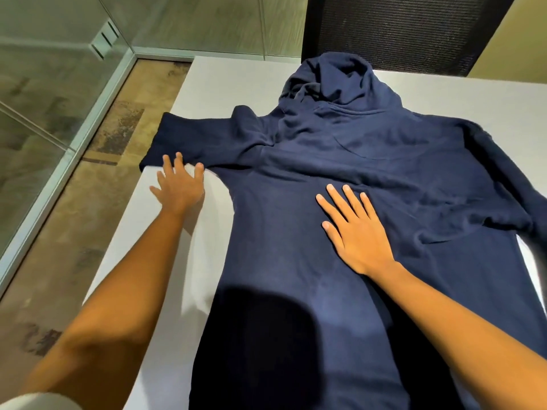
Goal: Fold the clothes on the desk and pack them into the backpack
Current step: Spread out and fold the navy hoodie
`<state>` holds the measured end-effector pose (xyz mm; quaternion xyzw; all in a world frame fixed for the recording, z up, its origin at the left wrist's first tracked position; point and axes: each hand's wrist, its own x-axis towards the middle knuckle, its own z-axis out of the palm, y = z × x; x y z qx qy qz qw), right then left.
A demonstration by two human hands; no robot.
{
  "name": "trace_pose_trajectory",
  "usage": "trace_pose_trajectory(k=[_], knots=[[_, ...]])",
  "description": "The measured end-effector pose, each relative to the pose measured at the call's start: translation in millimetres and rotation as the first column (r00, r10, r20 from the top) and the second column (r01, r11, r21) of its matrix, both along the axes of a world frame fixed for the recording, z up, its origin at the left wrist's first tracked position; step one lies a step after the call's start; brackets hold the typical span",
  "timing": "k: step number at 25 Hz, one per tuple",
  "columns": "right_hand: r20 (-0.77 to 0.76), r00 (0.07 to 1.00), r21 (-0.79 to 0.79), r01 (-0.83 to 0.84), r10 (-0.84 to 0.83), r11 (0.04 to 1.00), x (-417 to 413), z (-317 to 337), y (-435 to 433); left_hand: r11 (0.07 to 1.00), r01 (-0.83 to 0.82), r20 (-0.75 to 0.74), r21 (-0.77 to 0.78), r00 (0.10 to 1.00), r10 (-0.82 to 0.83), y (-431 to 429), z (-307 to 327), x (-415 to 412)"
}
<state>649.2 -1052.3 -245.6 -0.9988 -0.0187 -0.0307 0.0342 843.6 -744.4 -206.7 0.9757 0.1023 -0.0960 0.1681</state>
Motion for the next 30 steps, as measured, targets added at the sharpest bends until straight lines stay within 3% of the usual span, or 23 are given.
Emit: trace_pose_trajectory(k=[3,5,8,10,15,20,22,26,30], knots=[[-0.008,1.0,-0.022,-0.005,0.005,1.0,-1,1,1,0.978,0.207,0.244,0.007,0.948,-0.203,-27,-7,-46],[-0.016,1.0,-0.027,-0.015,0.014,1.0,-4,1,2,0.943,0.333,0.242,0.021,0.913,-0.328,-46,-14,-78],[-0.01,1.0,-0.018,-0.026,0.026,0.999,-16,2,6,0.901,0.396,0.197,0.178,0.883,-0.427,-58,-35,-130],[-0.012,0.999,-0.012,-0.037,0.037,0.999,-26,2,10,0.899,0.368,0.207,0.236,0.885,-0.417,-50,-41,-153],[0.0,0.998,-0.007,-0.067,0.067,0.998,-53,6,16,0.925,0.324,0.177,0.201,0.916,-0.359,-39,-37,-198],[0.056,0.987,0.039,0.145,-0.147,0.989,-52,23,45,0.923,0.356,0.196,0.147,0.904,-0.38,-28,-28,-211],[0.071,0.977,0.118,0.193,-0.202,0.974,-29,35,65,0.948,0.305,0.283,0.091,0.905,-0.318,-17,-22,-193],[0.031,0.999,0.158,0.036,-0.042,0.987,-7,21,97,1.0,0.002,0.377,0.013,0.926,-0.006,21,-12,-123],[-0.025,0.999,0.066,0.023,-0.021,0.998,-14,1,103,0.949,-0.313,0.239,-0.026,0.92,0.31,54,8,-54]])
